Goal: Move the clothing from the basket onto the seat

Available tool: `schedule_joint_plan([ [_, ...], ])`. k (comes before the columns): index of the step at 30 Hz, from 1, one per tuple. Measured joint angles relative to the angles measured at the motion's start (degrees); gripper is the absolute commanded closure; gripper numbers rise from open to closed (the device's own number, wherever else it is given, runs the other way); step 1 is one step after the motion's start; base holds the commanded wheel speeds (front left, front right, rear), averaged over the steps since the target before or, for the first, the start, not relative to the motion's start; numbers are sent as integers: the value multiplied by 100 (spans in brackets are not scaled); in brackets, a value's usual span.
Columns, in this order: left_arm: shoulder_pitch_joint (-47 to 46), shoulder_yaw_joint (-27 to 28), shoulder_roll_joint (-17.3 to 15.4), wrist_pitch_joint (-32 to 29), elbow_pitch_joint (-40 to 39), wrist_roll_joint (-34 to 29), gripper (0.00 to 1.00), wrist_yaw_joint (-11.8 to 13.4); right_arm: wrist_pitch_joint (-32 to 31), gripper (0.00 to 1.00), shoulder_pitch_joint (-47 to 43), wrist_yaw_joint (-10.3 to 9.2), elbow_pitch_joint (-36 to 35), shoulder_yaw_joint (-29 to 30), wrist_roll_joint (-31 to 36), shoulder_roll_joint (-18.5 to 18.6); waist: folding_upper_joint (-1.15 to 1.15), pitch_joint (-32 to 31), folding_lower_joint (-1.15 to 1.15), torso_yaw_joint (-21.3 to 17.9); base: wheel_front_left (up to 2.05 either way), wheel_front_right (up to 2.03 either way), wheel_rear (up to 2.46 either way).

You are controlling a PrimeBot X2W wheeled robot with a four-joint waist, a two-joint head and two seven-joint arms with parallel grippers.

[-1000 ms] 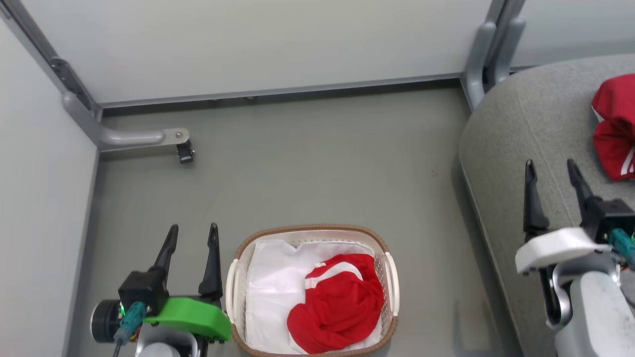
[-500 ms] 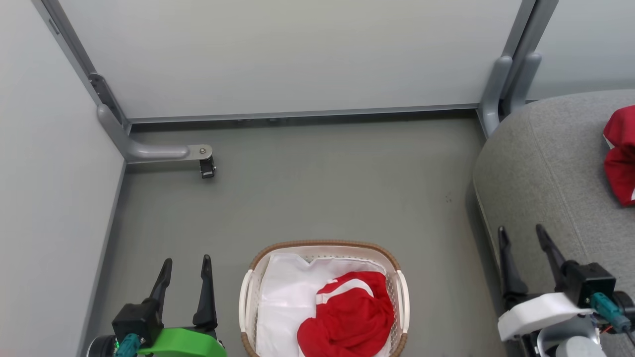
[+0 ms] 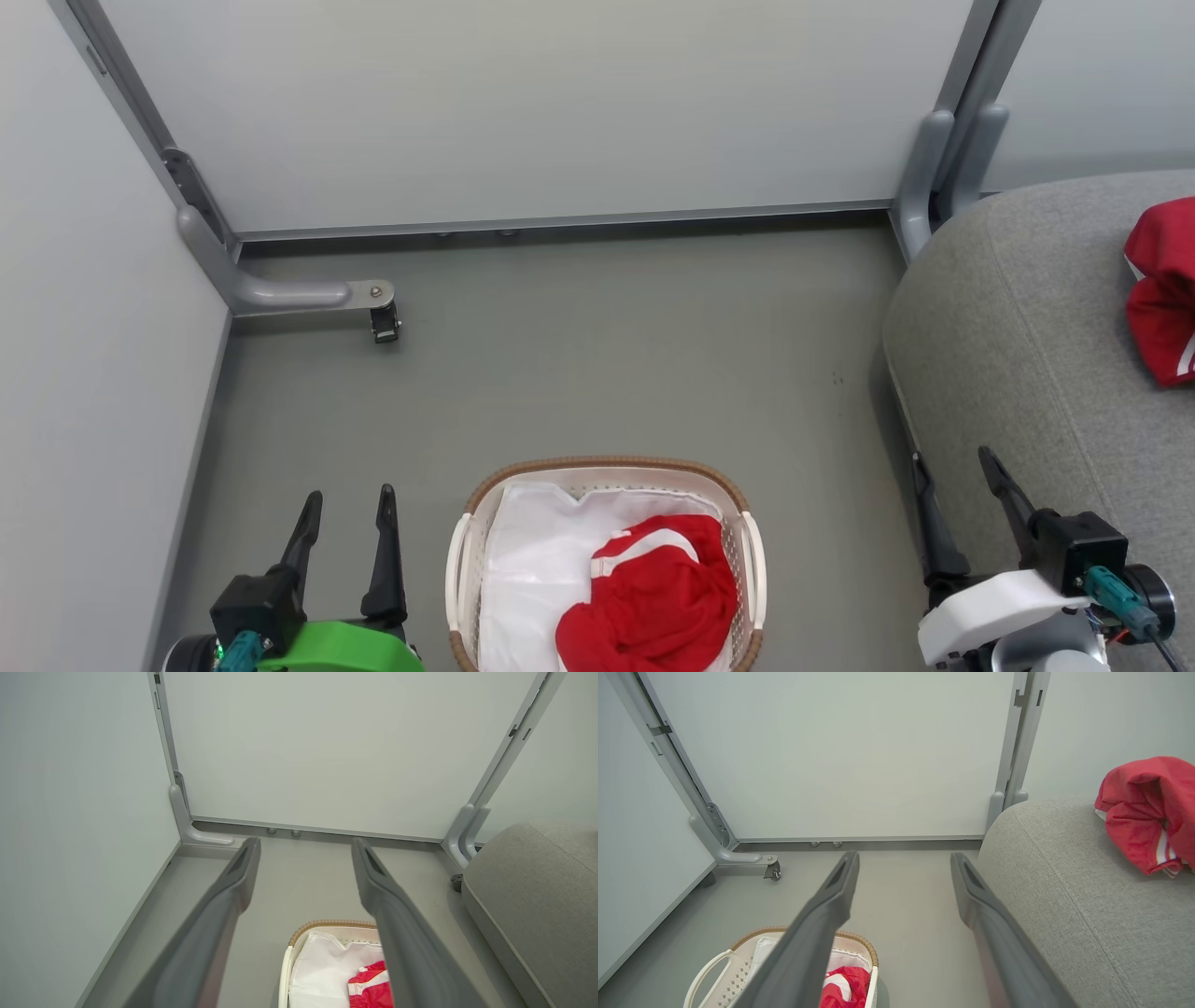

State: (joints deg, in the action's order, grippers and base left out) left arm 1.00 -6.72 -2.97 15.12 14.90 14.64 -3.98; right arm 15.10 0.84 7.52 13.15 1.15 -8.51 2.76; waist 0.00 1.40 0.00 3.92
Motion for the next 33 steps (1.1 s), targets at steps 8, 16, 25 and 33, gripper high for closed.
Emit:
schedule_joint_plan([
  [8, 0, 0, 8, 0, 15, -15, 0, -33, 0, 0, 6, 0, 33, 8, 43, 0, 0, 20, 0, -14, 0, 0, 0],
  [16, -1, -33, 10, 1, 23, -16, 0, -42, 0, 0, 55, 0, 42, 38, 46, 0, 0, 72, 0, -39, 0, 0, 0],
  [25, -335, -130, 12, 0, -2, -231, 0, -112, 0, 0, 316, 0, -116, 175, 154, 0, 0, 343, 0, -145, 0, 0, 0],
  [33, -1367, -633, 15, 1, 225, -658, 0, -221, 0, 0, 850, 0, -337, 250, 211, 1, 0, 994, 0, -315, 0, 0, 0],
])
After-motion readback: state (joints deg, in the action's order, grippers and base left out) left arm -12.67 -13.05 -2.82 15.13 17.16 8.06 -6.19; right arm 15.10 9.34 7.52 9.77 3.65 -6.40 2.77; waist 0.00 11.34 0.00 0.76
